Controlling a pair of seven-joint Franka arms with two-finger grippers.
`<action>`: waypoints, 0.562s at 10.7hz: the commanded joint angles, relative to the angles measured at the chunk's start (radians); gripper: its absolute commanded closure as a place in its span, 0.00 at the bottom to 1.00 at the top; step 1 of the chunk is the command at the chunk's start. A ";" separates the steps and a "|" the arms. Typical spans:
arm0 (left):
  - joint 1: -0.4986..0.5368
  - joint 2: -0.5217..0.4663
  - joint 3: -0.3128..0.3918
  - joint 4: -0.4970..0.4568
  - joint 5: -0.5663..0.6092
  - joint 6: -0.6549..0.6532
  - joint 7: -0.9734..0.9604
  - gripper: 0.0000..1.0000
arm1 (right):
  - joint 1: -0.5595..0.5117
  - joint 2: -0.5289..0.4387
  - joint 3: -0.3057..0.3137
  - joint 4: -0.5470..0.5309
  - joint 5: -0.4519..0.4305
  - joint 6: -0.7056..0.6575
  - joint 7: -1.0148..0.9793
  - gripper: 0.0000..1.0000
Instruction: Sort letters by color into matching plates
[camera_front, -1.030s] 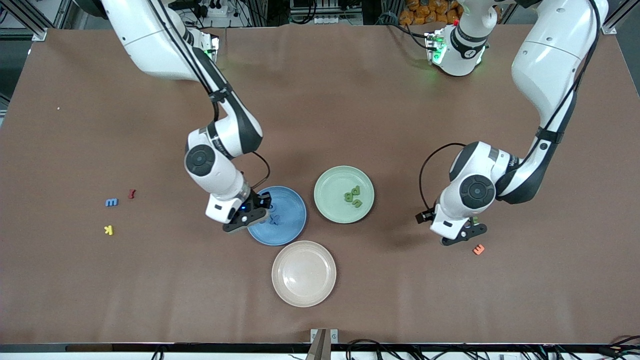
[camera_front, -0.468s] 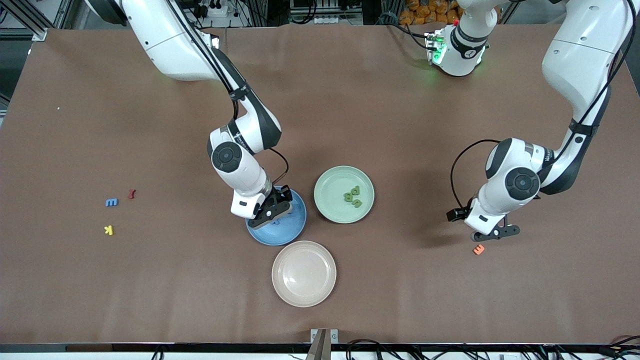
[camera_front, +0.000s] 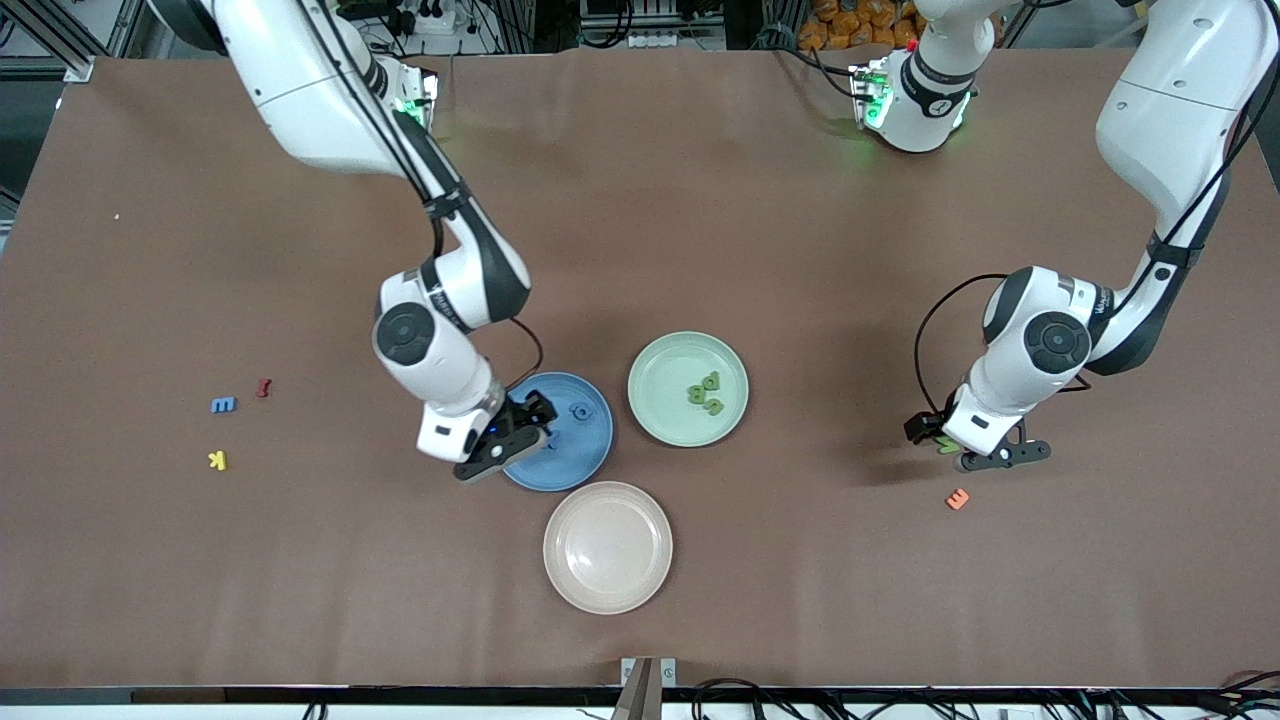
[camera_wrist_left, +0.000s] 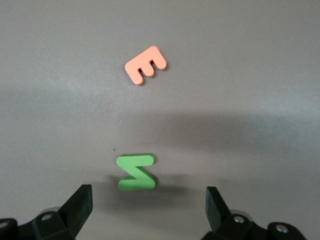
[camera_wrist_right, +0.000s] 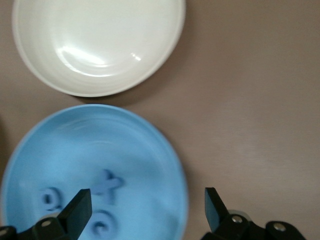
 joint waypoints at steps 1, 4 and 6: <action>0.020 0.010 0.010 -0.016 0.071 0.019 0.000 0.00 | -0.113 -0.013 -0.008 0.007 -0.009 -0.061 -0.183 0.00; 0.037 0.054 0.021 0.008 0.068 0.018 0.000 0.00 | -0.190 -0.016 -0.042 0.007 -0.008 -0.102 -0.371 0.00; 0.034 0.060 0.020 0.022 0.052 0.016 -0.003 0.00 | -0.248 -0.019 -0.054 0.007 -0.009 -0.139 -0.454 0.00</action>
